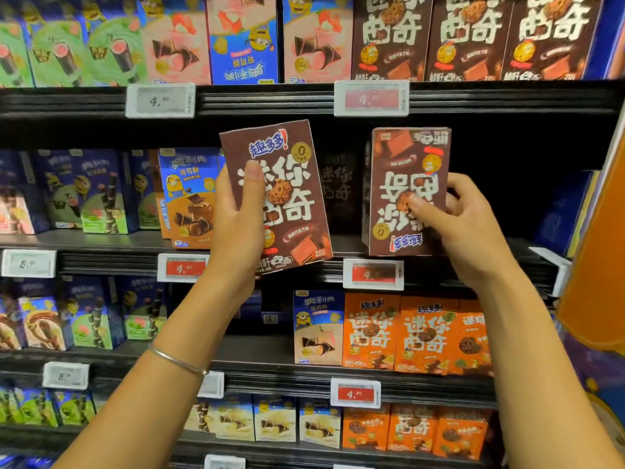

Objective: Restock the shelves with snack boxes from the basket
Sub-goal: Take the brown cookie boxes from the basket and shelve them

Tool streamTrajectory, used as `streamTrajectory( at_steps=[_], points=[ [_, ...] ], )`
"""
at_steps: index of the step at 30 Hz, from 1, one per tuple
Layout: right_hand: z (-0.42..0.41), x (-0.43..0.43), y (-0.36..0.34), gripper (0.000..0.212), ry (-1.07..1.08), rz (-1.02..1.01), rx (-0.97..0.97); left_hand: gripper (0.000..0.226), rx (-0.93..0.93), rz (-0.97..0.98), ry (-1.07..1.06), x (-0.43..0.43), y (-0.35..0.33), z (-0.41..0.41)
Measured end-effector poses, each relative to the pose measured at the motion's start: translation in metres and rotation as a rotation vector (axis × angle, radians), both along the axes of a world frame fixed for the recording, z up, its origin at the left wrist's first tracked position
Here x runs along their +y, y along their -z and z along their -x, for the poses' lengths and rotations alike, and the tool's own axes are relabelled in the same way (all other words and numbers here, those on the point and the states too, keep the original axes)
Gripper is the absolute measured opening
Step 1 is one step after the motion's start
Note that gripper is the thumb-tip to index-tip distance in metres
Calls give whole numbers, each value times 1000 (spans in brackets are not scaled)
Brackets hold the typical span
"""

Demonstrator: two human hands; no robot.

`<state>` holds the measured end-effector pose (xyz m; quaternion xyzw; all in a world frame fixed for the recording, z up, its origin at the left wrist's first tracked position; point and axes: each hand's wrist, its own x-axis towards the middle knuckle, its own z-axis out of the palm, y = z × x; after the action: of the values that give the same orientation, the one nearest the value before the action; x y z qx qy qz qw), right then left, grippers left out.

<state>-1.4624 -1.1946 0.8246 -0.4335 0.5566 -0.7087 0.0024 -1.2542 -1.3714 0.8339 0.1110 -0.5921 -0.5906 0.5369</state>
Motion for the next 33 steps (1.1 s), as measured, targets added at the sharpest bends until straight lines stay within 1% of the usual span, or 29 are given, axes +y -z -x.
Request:
streamTrajectory(
  at_steps=[3, 5, 10, 11, 13, 15, 16, 17, 19, 22, 26, 28, 30, 33],
  points=[
    [40, -21, 2, 60, 156, -134, -89, 36, -3, -6, 1, 2, 0, 1],
    [65, -39, -1, 55, 242, -209, -128, 35, -8, -12, 7, 4, 0, 2],
    [120, -75, -12, 26, 472, -485, -62, 25, -30, -4, -7, 5, 0, 5],
    [126, -80, -14, 26, 487, -543, -58, 25, -29, 0, -8, 6, 0, 5],
    [132, -90, -17, 39, 524, -631, -16, 25, -18, 2, -12, 7, 1, 6],
    [130, -99, -21, 58, 564, -576, 40, 26, -4, 3, -15, 8, 1, 6],
    [129, -103, -22, 65, 581, -545, 61, 28, -2, 3, -13, 9, 0, 6],
    [127, -107, -23, 67, 597, -548, 79, 32, -6, 3, -8, 10, 0, 6],
    [127, -114, -24, 61, 613, -590, 117, 39, -10, 0, 3, 12, 0, 7],
    [129, -122, -24, 53, 568, -607, 117, 36, 7, -6, 11, 14, 0, 9],
    [130, -130, -25, 52, 559, -646, 120, 55, 19, -14, -3, 16, 0, 9],
    [130, -133, -26, 51, 573, -668, 133, 60, 19, -19, -5, 17, 0, 9],
    [132, -137, -26, 51, 576, -673, 143, 63, 11, -20, -8, 17, -1, 9],
    [132, -145, -23, 56, 591, -658, 147, 57, 4, -15, -3, 16, 0, 8]
  ],
)
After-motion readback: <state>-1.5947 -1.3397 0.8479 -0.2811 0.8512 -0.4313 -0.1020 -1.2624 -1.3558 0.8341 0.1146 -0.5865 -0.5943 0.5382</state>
